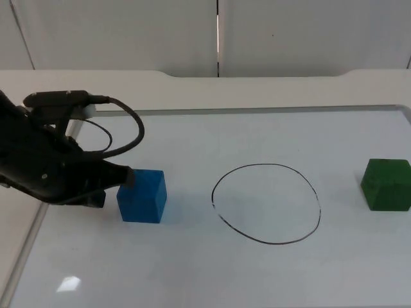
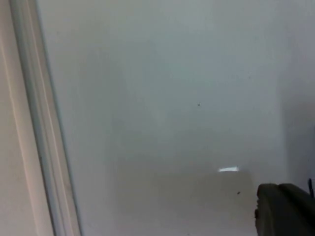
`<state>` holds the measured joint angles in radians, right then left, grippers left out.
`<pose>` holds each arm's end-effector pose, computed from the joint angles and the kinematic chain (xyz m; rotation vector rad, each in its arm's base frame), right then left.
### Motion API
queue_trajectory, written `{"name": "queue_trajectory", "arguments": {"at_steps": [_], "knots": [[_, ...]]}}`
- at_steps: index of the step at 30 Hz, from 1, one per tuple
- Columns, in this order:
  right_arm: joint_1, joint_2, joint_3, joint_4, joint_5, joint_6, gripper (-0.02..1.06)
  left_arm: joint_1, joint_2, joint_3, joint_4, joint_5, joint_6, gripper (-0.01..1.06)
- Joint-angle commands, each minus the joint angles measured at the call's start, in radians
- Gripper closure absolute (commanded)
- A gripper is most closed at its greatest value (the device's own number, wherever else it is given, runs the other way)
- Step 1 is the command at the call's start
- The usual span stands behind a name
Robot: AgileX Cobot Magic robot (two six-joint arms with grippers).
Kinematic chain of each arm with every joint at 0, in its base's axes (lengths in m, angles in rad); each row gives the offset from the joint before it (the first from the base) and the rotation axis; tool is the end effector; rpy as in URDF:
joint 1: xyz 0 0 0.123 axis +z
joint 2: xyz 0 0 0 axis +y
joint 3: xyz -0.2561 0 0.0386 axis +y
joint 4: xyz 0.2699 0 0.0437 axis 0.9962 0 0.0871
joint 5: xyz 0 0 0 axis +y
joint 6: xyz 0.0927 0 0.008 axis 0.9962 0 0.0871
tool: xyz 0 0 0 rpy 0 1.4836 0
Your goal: Push the two cubes into the marked area.
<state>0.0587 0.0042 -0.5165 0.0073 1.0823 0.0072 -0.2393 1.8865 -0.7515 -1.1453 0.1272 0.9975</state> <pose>0.0401 0.0030 0.2898 -0.0534 2.0533 0.0497 0.3001 -0.0844 0.0458 0.1644 2.6838 -0.2759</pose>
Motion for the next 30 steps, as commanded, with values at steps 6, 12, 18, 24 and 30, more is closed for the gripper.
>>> {"name": "queue_trajectory", "arguments": {"at_steps": [6,12,18,24,30], "knots": [[-0.004,-0.004,0.002,-0.002,-0.005,0.003,-0.01,-0.012,0.008,-0.004,-0.043,0.021,-0.007,1.05],[-0.004,-0.004,0.002,-0.002,-0.005,0.003,-0.01,-0.069,0.008,-0.006,-0.043,0.004,-0.007,1.05],[-0.004,-0.004,0.002,-0.002,-0.005,0.003,-0.01,-0.113,0.01,-0.026,-0.055,-0.01,-0.007,1.05],[-0.004,-0.004,0.002,-0.002,-0.005,0.003,-0.01,-0.135,0.01,-0.039,-0.07,-0.01,-0.007,1.05],[-0.004,-0.004,0.002,-0.002,-0.005,0.003,-0.01,-0.138,0.01,-0.041,-0.072,-0.01,-0.007,1.05]]}}
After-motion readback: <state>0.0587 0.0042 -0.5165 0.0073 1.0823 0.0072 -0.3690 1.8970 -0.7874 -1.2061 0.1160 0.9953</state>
